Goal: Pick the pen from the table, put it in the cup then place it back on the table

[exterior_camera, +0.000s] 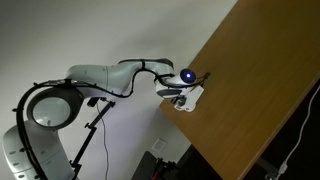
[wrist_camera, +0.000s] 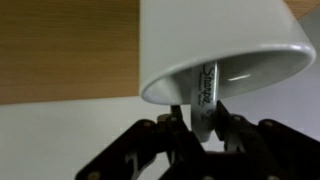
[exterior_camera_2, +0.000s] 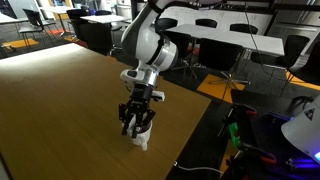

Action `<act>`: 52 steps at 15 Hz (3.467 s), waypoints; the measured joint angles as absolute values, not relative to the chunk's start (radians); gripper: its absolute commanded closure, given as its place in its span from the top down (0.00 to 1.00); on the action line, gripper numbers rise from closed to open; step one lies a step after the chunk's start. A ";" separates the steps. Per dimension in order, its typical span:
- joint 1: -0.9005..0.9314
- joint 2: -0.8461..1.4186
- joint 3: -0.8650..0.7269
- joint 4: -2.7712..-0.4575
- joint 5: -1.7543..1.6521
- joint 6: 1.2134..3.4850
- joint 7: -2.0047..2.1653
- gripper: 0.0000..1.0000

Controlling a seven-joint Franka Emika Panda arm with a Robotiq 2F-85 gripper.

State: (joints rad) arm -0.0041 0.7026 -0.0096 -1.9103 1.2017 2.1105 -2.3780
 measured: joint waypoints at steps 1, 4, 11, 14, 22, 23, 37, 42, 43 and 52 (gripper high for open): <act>-0.004 0.703 -0.010 -1.908 1.201 2.110 -2.373 0.01; -0.004 0.703 -0.010 -1.906 1.200 2.111 -2.369 0.06; -0.007 0.701 -0.010 -1.907 1.200 2.111 -2.369 0.06; -0.017 0.692 -0.009 -1.908 1.204 2.111 -2.369 0.06; -0.038 0.605 -0.006 -1.970 1.245 2.107 -2.373 0.06; -0.041 0.587 -0.006 -1.985 1.252 2.105 -2.374 0.06; -0.081 0.333 -0.044 -2.194 1.301 2.074 -2.407 0.06; -0.099 0.278 -0.099 -2.268 1.301 2.076 -2.407 0.06; -0.104 0.273 -0.109 -2.279 1.301 2.077 -2.406 0.06; -0.119 0.281 -0.151 -2.318 1.295 2.296 -2.278 0.06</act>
State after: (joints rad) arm -0.1188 0.2808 -0.1506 -2.3182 1.2955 2.2961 -2.2782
